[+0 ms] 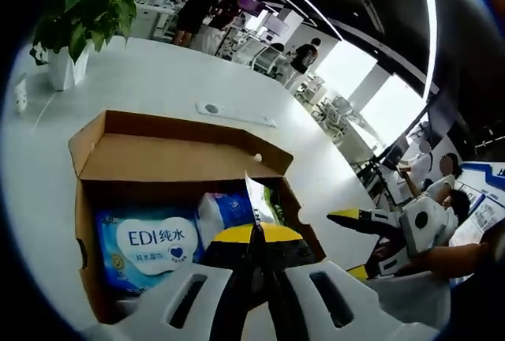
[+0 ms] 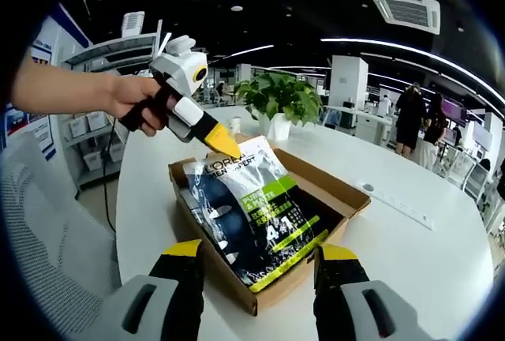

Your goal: Operate the shoe box by opening the lid, removing the specified soft item, and placing it in the target area until the item is outside and the box remains undamaged.

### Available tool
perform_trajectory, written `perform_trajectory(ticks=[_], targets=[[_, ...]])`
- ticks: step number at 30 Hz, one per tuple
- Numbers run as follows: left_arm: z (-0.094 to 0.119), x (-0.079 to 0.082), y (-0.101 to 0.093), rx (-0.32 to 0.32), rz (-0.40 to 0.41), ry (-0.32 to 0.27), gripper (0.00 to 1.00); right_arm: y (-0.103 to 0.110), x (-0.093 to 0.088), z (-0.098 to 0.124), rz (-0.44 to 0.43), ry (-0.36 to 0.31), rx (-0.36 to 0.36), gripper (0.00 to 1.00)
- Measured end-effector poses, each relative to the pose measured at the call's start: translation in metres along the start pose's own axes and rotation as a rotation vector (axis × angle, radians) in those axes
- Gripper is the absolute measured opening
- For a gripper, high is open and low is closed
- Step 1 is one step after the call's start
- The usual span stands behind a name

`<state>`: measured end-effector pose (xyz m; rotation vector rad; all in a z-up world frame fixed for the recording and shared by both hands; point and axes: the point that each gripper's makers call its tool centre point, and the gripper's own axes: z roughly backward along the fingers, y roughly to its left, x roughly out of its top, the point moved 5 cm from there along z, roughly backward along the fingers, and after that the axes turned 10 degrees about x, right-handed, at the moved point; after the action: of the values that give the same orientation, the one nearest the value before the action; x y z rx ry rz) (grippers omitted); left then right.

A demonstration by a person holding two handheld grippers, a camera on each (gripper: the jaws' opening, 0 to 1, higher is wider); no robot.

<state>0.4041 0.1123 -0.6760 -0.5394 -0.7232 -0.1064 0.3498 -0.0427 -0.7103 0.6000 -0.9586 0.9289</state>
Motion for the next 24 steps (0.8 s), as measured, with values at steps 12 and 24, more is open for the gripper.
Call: perform_trajectory(ticks=[12, 24], targets=[[0.005, 0.005, -0.012, 0.008, 0.003, -0.002, 0.0, 0.011, 0.01, -0.017, 0.017, -0.008, 0.008, 0.51], [0.009, 0.007, -0.016, 0.048, 0.002, 0.0, 0.0, 0.013, 0.008, -0.037, -0.014, 0.015, -0.006, 0.46]])
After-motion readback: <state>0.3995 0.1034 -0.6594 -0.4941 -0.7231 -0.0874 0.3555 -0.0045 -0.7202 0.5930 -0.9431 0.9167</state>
